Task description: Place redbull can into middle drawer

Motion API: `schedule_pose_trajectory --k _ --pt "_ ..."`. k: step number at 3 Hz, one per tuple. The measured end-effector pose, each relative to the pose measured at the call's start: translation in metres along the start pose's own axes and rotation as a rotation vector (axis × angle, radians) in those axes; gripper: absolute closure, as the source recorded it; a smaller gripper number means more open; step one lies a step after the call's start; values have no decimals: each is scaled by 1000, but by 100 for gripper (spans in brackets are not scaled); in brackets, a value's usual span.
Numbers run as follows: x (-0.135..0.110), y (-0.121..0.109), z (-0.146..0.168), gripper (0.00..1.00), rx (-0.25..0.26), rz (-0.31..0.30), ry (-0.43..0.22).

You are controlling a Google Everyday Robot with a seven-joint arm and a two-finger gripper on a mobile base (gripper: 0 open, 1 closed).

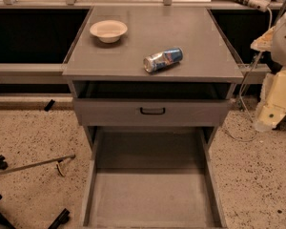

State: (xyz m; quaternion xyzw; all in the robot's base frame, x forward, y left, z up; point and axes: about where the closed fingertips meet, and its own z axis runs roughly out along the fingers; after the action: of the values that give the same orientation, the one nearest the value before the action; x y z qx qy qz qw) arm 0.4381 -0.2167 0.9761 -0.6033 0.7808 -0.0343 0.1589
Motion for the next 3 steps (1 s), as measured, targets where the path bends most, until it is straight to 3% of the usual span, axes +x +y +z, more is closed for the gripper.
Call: schedule_pose_trajectory --k 1,2,3 --pt "0 0 0 0 0 0 0" --pt "-8 -27 5 0 26 -32 0" --pt "-28 -103 30 0 71 -103 -13"
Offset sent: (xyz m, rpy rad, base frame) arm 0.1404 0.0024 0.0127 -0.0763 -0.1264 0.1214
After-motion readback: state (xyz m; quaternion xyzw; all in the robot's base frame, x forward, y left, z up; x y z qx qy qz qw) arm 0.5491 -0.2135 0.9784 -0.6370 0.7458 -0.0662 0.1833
